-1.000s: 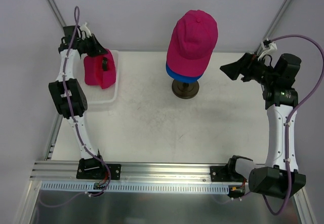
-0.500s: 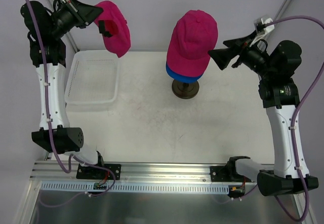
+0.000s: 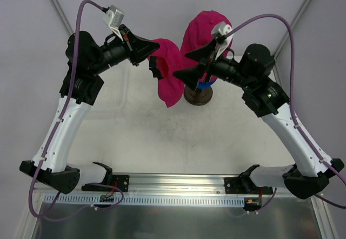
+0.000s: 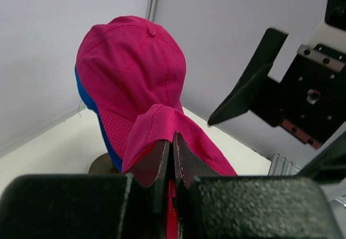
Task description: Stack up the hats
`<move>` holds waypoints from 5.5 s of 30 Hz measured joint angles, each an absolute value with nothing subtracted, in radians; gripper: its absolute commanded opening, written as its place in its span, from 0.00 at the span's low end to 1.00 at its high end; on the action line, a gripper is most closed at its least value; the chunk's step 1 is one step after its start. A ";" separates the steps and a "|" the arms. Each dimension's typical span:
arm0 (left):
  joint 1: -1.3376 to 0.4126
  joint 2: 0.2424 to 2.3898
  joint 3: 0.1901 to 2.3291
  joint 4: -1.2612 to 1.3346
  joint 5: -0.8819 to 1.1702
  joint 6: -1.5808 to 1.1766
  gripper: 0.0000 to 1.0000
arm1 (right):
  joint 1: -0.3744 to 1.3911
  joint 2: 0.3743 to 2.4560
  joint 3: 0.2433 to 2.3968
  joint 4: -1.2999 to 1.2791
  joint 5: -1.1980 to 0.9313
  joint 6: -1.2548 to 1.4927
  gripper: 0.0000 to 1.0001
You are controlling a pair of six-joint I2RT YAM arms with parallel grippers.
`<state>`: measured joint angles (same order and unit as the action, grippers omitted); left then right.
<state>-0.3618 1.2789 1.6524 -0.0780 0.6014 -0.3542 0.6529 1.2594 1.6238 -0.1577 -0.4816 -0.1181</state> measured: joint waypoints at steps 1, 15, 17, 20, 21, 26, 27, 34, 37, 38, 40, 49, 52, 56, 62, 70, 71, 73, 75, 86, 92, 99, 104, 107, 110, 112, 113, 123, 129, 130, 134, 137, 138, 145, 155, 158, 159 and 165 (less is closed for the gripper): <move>-0.374 1.265 1.646 -0.077 0.596 -0.342 0.00 | 0.681 1.265 1.624 -0.169 -0.472 -0.137 1.00; -0.495 1.196 1.553 -0.073 0.542 -0.201 0.01 | 0.782 1.362 1.684 -0.240 -0.313 -0.241 0.99; -0.503 1.196 1.551 -0.074 0.537 -0.197 0.01 | 0.793 1.385 1.692 -0.241 -0.303 -0.244 0.90; -0.510 1.195 1.551 -0.076 0.536 -0.197 0.03 | 0.798 1.406 1.694 -0.245 -0.273 -0.265 0.51; -0.510 1.195 1.551 -0.076 0.535 -0.197 0.04 | 0.797 1.411 1.694 -0.245 -0.263 -0.272 0.29; -0.512 1.163 1.524 -0.088 0.527 -0.187 0.30 | 0.798 1.417 1.695 -0.243 -0.232 -0.302 0.03; -0.512 1.145 1.509 -0.093 0.517 -0.184 0.35 | 0.798 1.417 1.697 -0.243 -0.232 -0.305 0.00; -0.435 0.960 1.445 -0.147 0.380 -0.107 0.89 | 0.796 1.414 1.728 -0.212 -0.307 -0.316 0.00; -0.236 0.891 1.455 -0.176 0.367 -0.096 0.94 | 0.796 1.404 1.747 -0.189 -0.357 -0.301 0.00; -0.190 0.869 1.447 -0.178 0.374 -0.089 0.94 | 0.796 1.396 1.749 -0.178 -0.373 -0.294 0.00; -0.127 0.801 1.392 -0.179 0.445 -0.058 0.93 | 0.796 1.379 1.752 -0.156 -0.408 -0.278 0.00; -0.116 0.648 1.152 -0.273 0.751 0.030 0.91 | 0.796 1.325 1.790 -0.092 -0.537 -0.208 0.01; -0.116 0.650 1.124 -0.297 0.784 0.046 0.90 | 0.796 1.313 1.797 -0.079 -0.565 -0.181 0.00; -0.116 0.662 1.123 -0.292 0.841 0.028 0.89 | 0.797 1.305 1.797 -0.052 -0.589 -0.136 0.00; -0.116 0.705 1.122 -0.181 0.870 -0.112 0.88 | 0.805 1.306 1.797 -0.011 -0.591 -0.076 0.00; -0.116 0.748 1.087 0.136 0.918 -0.423 0.65 | 0.827 1.373 1.891 0.043 -0.562 -0.017 0.00; -0.116 0.755 1.089 0.159 0.918 -0.447 0.58 | 0.827 1.382 1.896 0.054 -0.555 -0.002 0.00; -0.116 0.770 1.097 0.192 0.916 -0.487 0.52 | 0.827 1.396 1.897 0.072 -0.541 0.028 0.00; -0.113 0.788 1.118 0.208 0.916 -0.510 0.34 | 0.827 1.410 1.895 0.084 -0.530 0.058 0.02; -0.064 0.697 1.275 -0.207 0.516 -0.017 0.00 | 0.825 1.284 1.564 0.016 -0.446 -0.072 0.92; -0.064 0.699 1.265 -0.361 0.158 0.520 0.00 | 0.802 1.180 1.464 -0.096 -0.343 -0.244 0.93; -0.063 0.914 1.424 -0.700 0.001 0.831 0.00 | 0.803 1.212 1.532 -0.110 -0.331 -0.275 0.91; -0.057 0.955 1.536 -0.969 0.178 0.879 0.00 | 0.813 1.322 1.621 -0.118 -0.376 -0.298 0.88; -0.059 0.916 1.544 -1.044 0.348 0.871 0.02 | 0.818 1.396 1.678 -0.145 -0.477 -0.315 0.88; -0.102 0.891 1.542 -1.109 0.476 0.836 0.01 | 0.822 1.450 1.705 -0.168 -0.569 -0.315 0.88; -0.157 0.899 1.537 -1.135 0.524 0.814 0.02 | 0.827 1.470 1.707 -0.182 -0.604 -0.311 0.89; -0.181 0.909 1.532 -1.143 0.535 0.801 0.02 | 0.828 1.478 1.707 -0.187 -0.618 -0.307 0.89; -0.295 1.034 1.532 -1.177 0.598 0.691 0.06 | 0.844 1.518 1.713 -0.199 -0.757 -0.248 0.88; -0.302 1.056 1.565 -1.194 0.645 0.662 0.09 | 0.849 1.518 1.711 -0.277 -0.837 -0.254 0.86; -0.302 1.058 1.573 -1.195 0.652 0.660 0.09 | 0.849 1.518 1.711 -0.290 -0.844 -0.256 0.86; -0.303 1.069 1.595 -1.195 0.685 0.648 0.11 | 0.849 1.526 1.718 -0.344 -0.854 -0.278 0.85; -0.310 1.085 1.616 -1.196 0.710 0.638 0.13 | 0.850 1.556 1.747 -0.385 -0.852 -0.301 0.81; -0.315 1.092 1.626 -1.197 0.719 0.635 0.13 | 0.850 1.566 1.752 -0.394 -0.851 -0.307 0.75; -0.316 1.133 1.662 -1.203 0.782 0.595 0.06 | 0.870 1.604 1.756 -0.474 -0.815 -0.357 0.66; -0.305 1.003 1.349 -1.172 0.782 0.525 0.61 | 0.862 1.472 1.571 -0.513 -0.731 -0.447 0.80; -0.194 0.995 1.255 -1.191 0.804 0.517 0.63 | 0.825 1.409 1.528 -0.530 -0.714 -0.442 0.81; -0.122 1.025 1.240 -1.197 0.820 0.519 0.63 | 0.808 1.389 1.522 -0.530 -0.709 -0.437 0.81; 0.135 1.392 1.219 -1.207 0.867 0.525 0.66 | 0.717 1.270 1.513 -0.528 -0.656 -0.415 0.83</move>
